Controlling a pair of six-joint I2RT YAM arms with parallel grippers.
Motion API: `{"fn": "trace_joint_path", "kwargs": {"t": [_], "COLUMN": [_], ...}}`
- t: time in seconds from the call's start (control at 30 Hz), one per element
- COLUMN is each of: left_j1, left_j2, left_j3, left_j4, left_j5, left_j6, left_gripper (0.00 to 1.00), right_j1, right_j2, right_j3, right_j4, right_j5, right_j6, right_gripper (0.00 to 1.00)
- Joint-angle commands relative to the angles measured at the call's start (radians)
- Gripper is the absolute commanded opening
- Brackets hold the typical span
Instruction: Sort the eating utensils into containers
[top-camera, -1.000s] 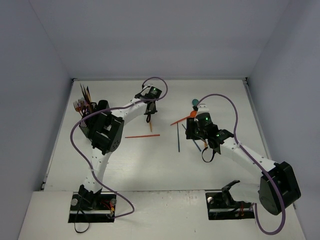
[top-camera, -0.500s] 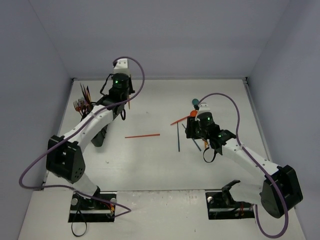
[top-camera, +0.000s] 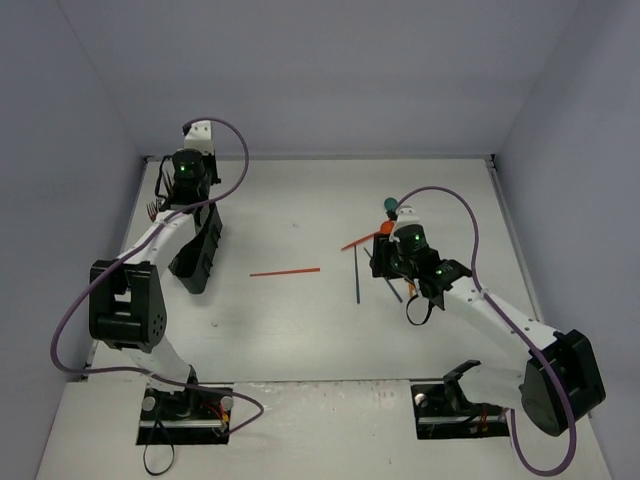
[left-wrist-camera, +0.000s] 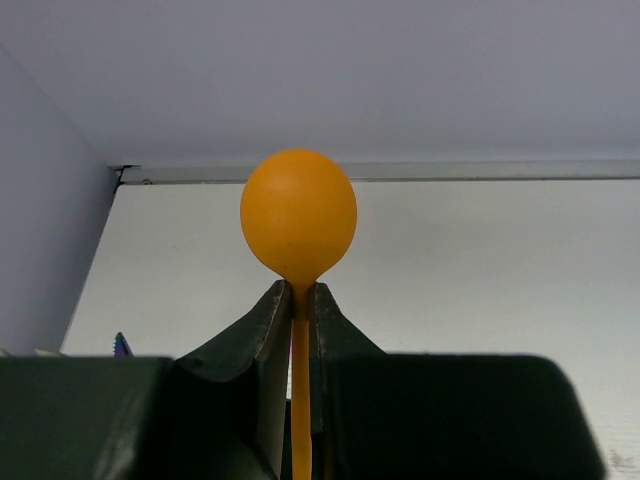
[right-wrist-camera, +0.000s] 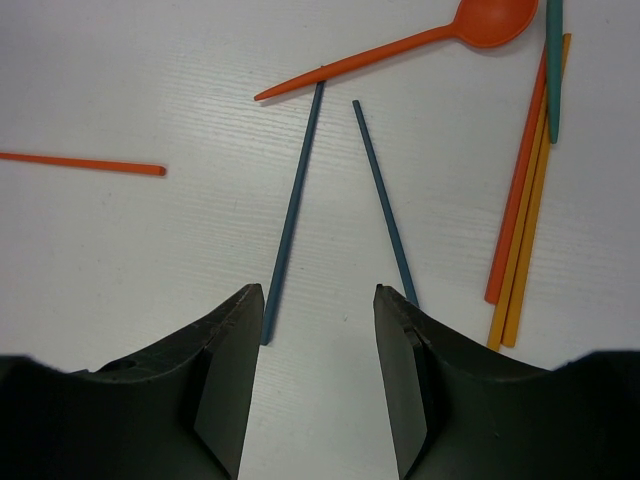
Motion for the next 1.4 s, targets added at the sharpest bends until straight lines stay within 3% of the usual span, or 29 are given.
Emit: {"fn": "trace_joint_path", "kwargs": {"t": [0.0,0.4,0.47,0.7,0.83,0.97,1.13,1.37], "left_j1": [0.021,0.042,0.042,0.041,0.041,0.026,-0.082,-0.318], "left_j2": [0.008,0.007,0.001,-0.079,-0.163,-0.241,-0.294,-0.152], "left_j3": [-0.018,-0.185,-0.197,-0.244,-0.269,-0.262,-0.189,0.076], "left_j4": [0.155,0.3,0.307,0.305,0.299,0.221,0.012,-0.286], "left_j5": [0.047,0.009,0.01,0.01,0.03,0.079,0.167,0.319], "left_j6": [0.069,0.068,0.059,-0.026,-0.091,-0.143,-0.108,-0.027], "left_gripper": [0.0,0.02,0.08,0.43,0.54,0.57,0.58,0.58], "right_j1": [-0.005,-0.005,-0.005,-0.005,-0.009,-0.036,-0.118,-0.249], "right_j2": [0.013,0.0,-0.006,-0.033,-0.022,-0.021,-0.011,-0.04], "right_j3": [0.02,0.01,0.01,0.011,0.02,0.034,0.048,0.014], "right_j4": [0.034,0.034,0.034,0.031,0.026,0.008,-0.032,-0.072], "right_j5": [-0.007,-0.006,-0.001,0.038,0.075,0.093,0.084,0.023], "right_j6": [-0.019,-0.024,-0.023,0.009,0.041,0.061,0.087,0.113], "right_gripper": [0.45,0.45,0.45,0.45,0.45,0.45,0.45,0.46]}}
